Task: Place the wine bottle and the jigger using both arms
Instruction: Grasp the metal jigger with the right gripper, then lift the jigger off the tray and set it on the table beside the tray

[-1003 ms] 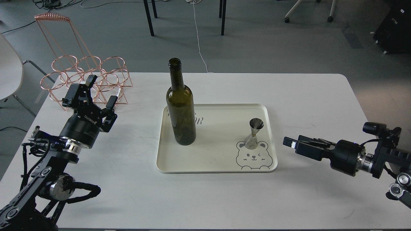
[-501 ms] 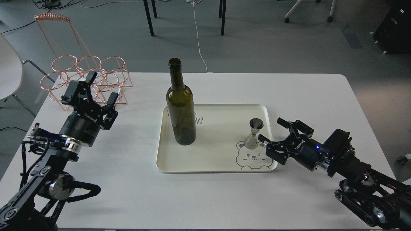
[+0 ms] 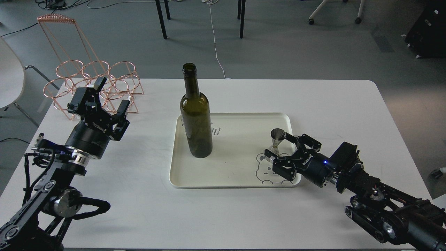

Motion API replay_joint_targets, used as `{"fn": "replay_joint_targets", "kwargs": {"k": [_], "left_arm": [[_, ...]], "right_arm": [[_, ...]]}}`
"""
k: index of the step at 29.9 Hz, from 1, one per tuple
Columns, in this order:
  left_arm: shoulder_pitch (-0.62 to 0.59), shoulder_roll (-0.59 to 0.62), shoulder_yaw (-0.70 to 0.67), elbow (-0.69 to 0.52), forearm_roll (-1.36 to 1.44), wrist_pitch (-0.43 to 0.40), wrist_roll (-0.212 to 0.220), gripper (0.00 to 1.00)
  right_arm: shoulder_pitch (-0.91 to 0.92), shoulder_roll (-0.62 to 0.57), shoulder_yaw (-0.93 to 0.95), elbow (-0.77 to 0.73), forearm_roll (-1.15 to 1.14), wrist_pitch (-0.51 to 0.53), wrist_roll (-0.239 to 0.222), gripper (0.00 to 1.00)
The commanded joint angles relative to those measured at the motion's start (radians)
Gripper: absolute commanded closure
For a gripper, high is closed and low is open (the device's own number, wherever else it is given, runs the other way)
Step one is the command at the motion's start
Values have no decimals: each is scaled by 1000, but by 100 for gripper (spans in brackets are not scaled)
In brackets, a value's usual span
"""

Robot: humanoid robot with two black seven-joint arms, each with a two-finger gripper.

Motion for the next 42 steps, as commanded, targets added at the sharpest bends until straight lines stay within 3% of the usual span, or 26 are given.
{"fn": "replay_joint_targets", "kwargs": {"k": [1, 5, 12, 19, 24, 29, 34, 42], "left_arm": [[-1, 1, 0, 0, 0, -2, 0, 2], [-1, 4, 0, 0, 0, -2, -1, 2], [-1, 6, 0, 0, 0, -2, -1, 2], [-1, 4, 0, -2, 0, -2, 0, 2], [-1, 6, 0, -16, 0, -2, 0, 2], [-1, 4, 0, -17, 0, -2, 2, 2], [-1, 6, 0, -19, 2, -3, 2, 2], [-1, 3, 1, -23, 2, -5, 2, 2]], "right_arm": [[21, 24, -10, -16, 0, 0, 0, 27], [35, 33, -13, -40, 0, 0, 0, 49], [34, 27, -13, -40, 0, 0, 0, 77], [29, 1, 7, -13, 0, 0, 0, 81], [23, -51, 111, 97, 0, 0, 0, 81], [9, -133, 200, 116, 0, 0, 0, 81], [-29, -217, 214, 63, 95, 0, 0, 81], [-46, -228, 178, -89, 204, 0, 0, 81]]}}
